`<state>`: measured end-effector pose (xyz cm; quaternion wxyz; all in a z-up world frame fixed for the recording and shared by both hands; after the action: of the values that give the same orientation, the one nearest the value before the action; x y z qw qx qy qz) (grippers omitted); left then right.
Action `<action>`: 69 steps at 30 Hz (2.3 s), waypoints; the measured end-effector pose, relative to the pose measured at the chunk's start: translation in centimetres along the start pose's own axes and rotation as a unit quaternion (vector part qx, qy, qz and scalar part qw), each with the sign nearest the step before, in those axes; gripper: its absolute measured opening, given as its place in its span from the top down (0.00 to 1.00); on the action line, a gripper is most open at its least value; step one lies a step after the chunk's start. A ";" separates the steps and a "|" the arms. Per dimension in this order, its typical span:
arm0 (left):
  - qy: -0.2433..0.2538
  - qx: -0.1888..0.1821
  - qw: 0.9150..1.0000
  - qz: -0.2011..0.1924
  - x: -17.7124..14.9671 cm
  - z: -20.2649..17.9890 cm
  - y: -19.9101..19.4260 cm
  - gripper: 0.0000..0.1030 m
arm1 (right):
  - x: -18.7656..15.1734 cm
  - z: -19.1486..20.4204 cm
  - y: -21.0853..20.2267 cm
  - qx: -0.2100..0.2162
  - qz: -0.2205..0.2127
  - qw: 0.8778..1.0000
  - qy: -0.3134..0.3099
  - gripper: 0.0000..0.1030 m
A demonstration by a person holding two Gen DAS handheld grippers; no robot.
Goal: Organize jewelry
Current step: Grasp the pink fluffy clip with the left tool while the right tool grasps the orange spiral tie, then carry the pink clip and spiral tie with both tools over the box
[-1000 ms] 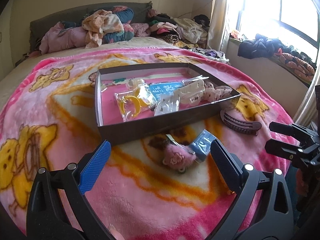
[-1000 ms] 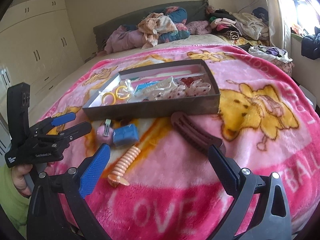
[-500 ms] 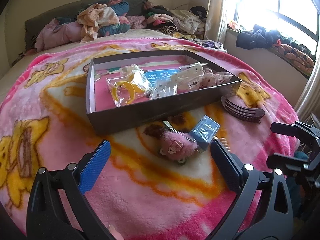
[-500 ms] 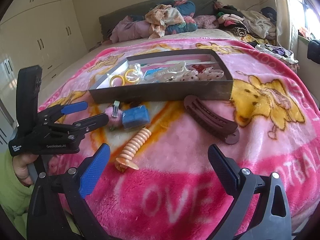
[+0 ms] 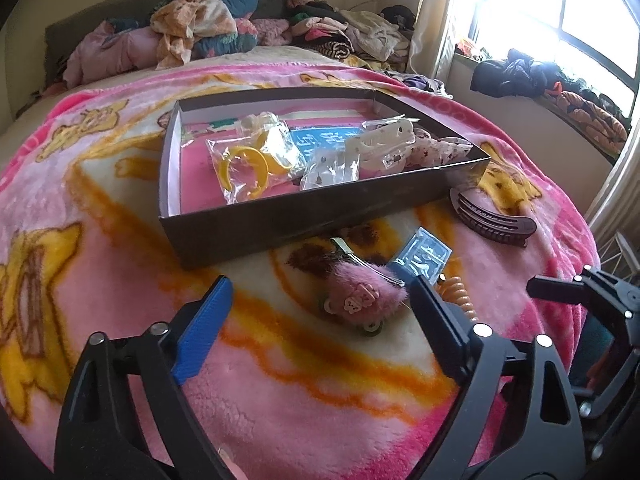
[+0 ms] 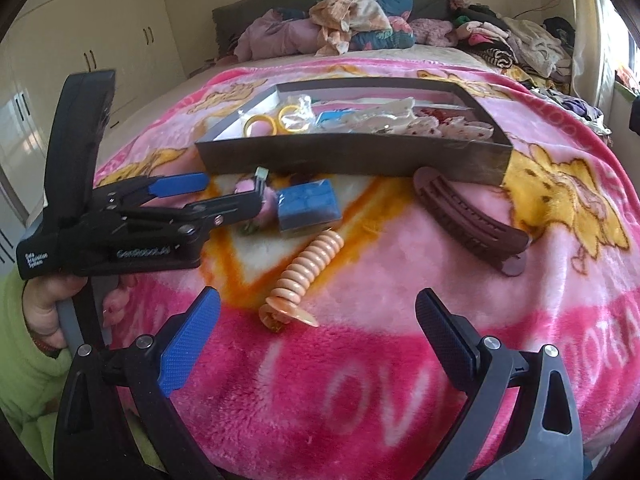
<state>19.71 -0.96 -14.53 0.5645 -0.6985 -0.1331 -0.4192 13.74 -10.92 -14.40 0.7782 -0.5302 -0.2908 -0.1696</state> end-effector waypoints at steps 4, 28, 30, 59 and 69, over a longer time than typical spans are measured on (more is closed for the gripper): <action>-0.002 -0.010 1.000 0.003 0.1 0.0 0.4 0.24 | -0.2 0.2 1.1 0.005 0.017 1.000 0.010 0.13; 0.025 -0.048 0.999 0.008 0.3 -2.4 1.2 0.69 | 0.6 -1.1 1.9 -0.001 0.008 0.999 0.032 0.72; 0.027 -0.045 0.999 0.007 0.2 -2.5 1.0 0.70 | 0.7 -1.3 1.7 0.000 0.005 0.999 0.036 0.72; 0.031 -0.045 0.998 -0.027 3.7 -3.2 -1.1 0.77 | 2.8 -4.2 -1.4 0.005 -0.036 0.997 0.067 0.91; 0.030 -0.043 0.998 -0.035 4.5 -3.1 -1.3 0.77 | 1.6 -4.4 0.1 0.026 -0.008 0.996 0.089 0.95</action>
<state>20.26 -4.61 -10.36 0.5224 -0.7040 -0.1222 -0.4654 16.26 -14.87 -14.62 0.8128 -0.4906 -0.2292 -0.2149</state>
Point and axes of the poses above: each gripper's, at about its wrist camera, not at the fingertips, and y roughly the way its jaws point, z to its left, x to its top, the point moved 10 cm from there along y, roughly the way its jaws point, and after that the axes turned 10 degrees about y, right-handed, at the moved point
